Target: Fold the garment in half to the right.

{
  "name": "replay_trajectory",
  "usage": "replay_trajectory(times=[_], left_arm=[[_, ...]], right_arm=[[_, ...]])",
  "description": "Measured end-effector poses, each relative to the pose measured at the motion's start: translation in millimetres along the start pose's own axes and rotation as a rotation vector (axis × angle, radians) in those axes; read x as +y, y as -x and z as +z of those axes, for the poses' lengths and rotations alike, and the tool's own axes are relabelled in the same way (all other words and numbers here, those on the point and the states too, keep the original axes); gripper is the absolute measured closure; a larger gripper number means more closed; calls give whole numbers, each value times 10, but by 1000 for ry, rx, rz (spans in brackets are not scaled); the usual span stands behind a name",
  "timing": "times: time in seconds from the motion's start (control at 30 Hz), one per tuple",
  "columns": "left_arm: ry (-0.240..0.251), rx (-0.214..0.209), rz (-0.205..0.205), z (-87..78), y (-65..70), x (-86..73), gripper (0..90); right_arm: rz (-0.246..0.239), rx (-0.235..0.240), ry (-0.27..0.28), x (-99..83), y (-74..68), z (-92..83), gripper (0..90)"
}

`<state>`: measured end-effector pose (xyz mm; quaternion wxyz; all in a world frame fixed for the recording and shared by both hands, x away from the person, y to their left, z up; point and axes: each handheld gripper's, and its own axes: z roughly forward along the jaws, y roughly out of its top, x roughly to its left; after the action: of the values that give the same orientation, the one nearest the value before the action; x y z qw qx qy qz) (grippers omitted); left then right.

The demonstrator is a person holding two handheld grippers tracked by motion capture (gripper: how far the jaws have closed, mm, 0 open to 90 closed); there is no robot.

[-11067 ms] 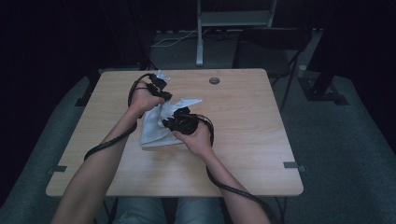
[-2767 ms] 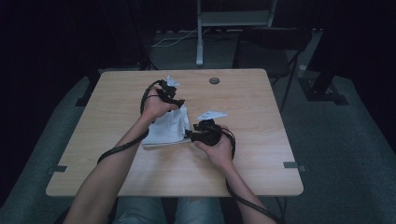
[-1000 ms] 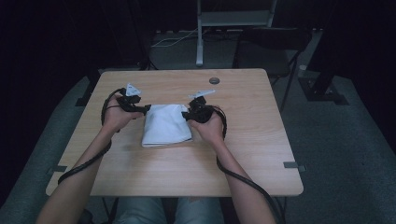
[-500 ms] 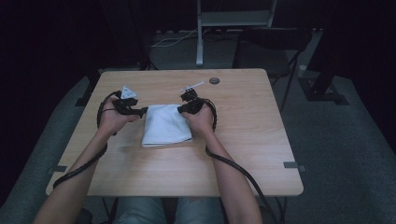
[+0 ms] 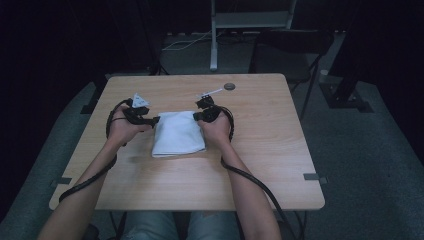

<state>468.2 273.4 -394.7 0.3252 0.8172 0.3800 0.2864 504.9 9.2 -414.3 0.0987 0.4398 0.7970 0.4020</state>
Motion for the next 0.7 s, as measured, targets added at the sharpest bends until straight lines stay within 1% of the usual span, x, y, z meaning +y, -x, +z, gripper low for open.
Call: replay_trajectory(times=[0.13, 0.17, 0.2, 0.27, 0.33, 0.4, 0.47, 0.5, 0.53, 0.57, 0.7], left_arm=[[-3, -3, 4, 22, 25, 0, 431], [-6, -4, 6, 33, 37, -3, 431], [-6, -4, 6, 33, 37, -3, 431], [-3, -5, 5, 41, 53, -8, 431], [-5, -6, 8, 43, 62, -14, 431], [-2, -7, 11, 35, 63, -20, 430], [2, -5, 5, 25, 60, -30, 431], [3, -5, 3, 17, 54, -41, 430], [3, -5, 3, 17, 54, -41, 425], [4, -4, -2, 11, 51, -47, 425], [14, -5, -8, -13, 48, -59, 425]], right_arm=[[-17, -30, -10, -16, 8, -19, 840], [-28, -53, -17, -30, 13, -6, 827], [-28, -53, -17, -30, 13, -6, 827], [-34, -74, -18, -42, 15, 7, 780], [-53, -94, -18, -54, 8, 22, 750], [-53, -104, -12, -55, -1, 16, 711], [-58, -112, 6, -45, -12, -16, 681], [-66, -121, 19, -42, -23, -42, 636], [-69, -125, 20, -43, -32, -52, 614], [-69, -125, 20, -43, -32, -52, 614], [-99, -130, 15, -77, -55, -73, 554]])
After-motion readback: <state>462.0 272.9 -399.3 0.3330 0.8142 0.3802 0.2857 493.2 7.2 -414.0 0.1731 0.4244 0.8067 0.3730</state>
